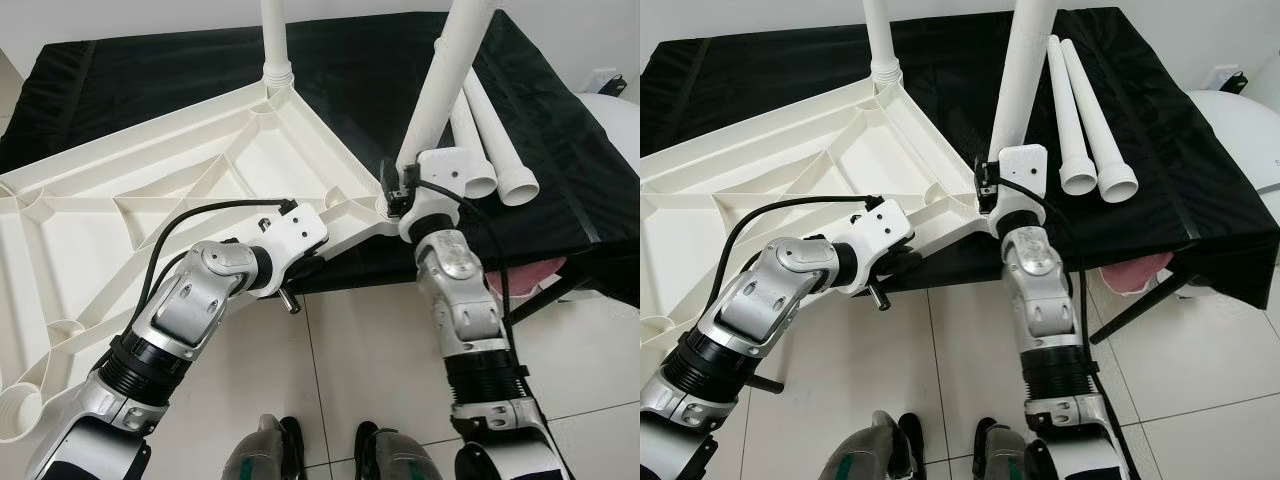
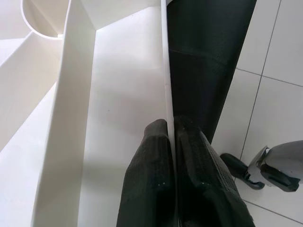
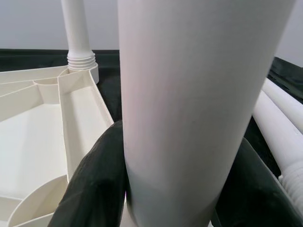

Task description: Building children table

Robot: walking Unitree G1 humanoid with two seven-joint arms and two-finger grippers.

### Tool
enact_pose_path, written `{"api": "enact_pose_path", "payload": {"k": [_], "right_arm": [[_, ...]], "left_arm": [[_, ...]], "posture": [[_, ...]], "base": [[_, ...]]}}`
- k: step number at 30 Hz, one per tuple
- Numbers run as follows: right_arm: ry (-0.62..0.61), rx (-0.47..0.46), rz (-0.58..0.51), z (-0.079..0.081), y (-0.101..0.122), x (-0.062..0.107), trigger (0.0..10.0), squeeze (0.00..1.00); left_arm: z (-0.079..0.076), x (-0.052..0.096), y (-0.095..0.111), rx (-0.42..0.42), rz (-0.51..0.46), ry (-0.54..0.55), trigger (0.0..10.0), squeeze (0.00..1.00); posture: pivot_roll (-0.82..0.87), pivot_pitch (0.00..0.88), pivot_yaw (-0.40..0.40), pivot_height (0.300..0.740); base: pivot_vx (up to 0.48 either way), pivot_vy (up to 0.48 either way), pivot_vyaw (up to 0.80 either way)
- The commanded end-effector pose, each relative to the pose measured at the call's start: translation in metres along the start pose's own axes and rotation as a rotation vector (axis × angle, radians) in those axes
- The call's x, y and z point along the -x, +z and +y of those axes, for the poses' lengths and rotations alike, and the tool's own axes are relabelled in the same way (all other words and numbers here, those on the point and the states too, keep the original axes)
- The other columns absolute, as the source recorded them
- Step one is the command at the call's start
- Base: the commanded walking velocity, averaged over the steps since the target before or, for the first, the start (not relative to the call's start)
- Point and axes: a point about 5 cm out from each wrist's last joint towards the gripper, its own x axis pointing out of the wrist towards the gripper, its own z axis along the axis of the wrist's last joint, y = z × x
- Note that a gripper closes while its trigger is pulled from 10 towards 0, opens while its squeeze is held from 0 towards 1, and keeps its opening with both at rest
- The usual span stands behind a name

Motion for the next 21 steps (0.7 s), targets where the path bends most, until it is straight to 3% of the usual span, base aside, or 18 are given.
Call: {"api": "enact_pose_path", "payload": {"k": [1, 9, 21], "right_arm": [[-0.004, -0.002, -0.003, 0.01, 0.001, 0.0, 10.0, 0.0], [-0.131, 0.025, 0.015, 0.018, -0.002, -0.003, 10.0, 0.0], [-0.199, 0.023, 0.027, 0.022, -0.007, 0.001, 10.0, 0.0]], "left_arm": [[-0.004, -0.003, -0.001, -0.017, 0.007, 0.009, 10.0, 0.0], [-0.003, -0.002, -0.001, -0.017, 0.009, 0.012, 10.0, 0.0], [-0.002, -0.001, -0.002, -0.015, 0.012, 0.014, 10.0, 0.0]], "posture": [[-0.08, 0.169, 0.023, 0.74], [-0.08, 0.175, 0.026, 0.74], [-0.07, 0.186, 0.029, 0.74]], "base": [[0.0, 0.0, 0.0], [0.0, 0.0, 0.0], [0.0, 0.0, 0.0]]}}
